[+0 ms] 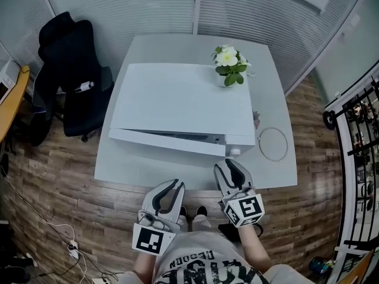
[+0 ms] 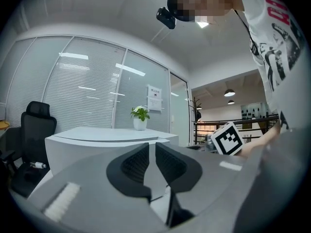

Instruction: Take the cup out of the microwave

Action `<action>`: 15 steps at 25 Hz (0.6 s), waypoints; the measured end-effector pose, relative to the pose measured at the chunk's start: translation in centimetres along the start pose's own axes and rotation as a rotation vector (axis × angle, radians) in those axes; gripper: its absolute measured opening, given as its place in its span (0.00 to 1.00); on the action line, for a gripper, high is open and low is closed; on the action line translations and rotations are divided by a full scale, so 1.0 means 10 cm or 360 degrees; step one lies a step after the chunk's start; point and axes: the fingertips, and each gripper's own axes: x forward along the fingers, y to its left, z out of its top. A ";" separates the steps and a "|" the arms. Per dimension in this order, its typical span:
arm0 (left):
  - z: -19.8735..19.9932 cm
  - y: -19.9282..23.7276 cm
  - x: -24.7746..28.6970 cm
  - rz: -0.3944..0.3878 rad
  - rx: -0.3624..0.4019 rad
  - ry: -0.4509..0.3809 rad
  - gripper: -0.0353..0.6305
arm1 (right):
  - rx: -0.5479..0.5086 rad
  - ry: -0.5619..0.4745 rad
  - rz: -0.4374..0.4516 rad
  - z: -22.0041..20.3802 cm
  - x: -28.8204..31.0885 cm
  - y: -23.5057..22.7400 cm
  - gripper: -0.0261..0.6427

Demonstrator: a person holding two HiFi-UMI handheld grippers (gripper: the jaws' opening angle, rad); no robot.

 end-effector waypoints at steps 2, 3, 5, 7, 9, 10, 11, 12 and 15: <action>-0.01 -0.04 0.01 0.0001 -0.0004 0.0007 0.11 | -0.0008 -0.0002 0.0022 -0.03 0.06 0.00 0.21; -0.02 -0.07 0.01 0.0001 -0.0004 0.0007 0.11 | -0.0014 -0.0002 0.0033 -0.05 0.08 0.01 0.21; -0.03 -0.12 0.02 0.0003 -0.0002 0.0008 0.11 | -0.0021 -0.0004 0.0055 -0.08 0.12 0.01 0.21; -0.05 -0.18 0.03 0.0010 -0.0013 0.0014 0.11 | -0.0019 -0.0010 0.0073 -0.10 0.15 0.02 0.21; -0.06 -0.22 0.02 0.0023 -0.0028 0.0014 0.11 | -0.0013 -0.0020 0.0089 -0.10 0.16 0.03 0.21; -0.07 -0.25 0.02 0.0031 -0.0035 0.0012 0.11 | -0.0009 -0.0025 0.0097 -0.10 0.15 0.03 0.21; -0.06 -0.27 0.01 0.0038 -0.0040 0.0011 0.11 | -0.0006 -0.0027 0.0108 -0.11 0.15 0.04 0.21; -0.06 -0.30 0.00 0.0046 -0.0043 0.0008 0.11 | -0.0003 -0.0027 0.0123 -0.11 0.13 0.05 0.21; -0.02 -0.39 -0.02 0.0071 -0.0049 0.0002 0.11 | 0.0005 -0.0023 0.0179 -0.13 0.06 0.12 0.21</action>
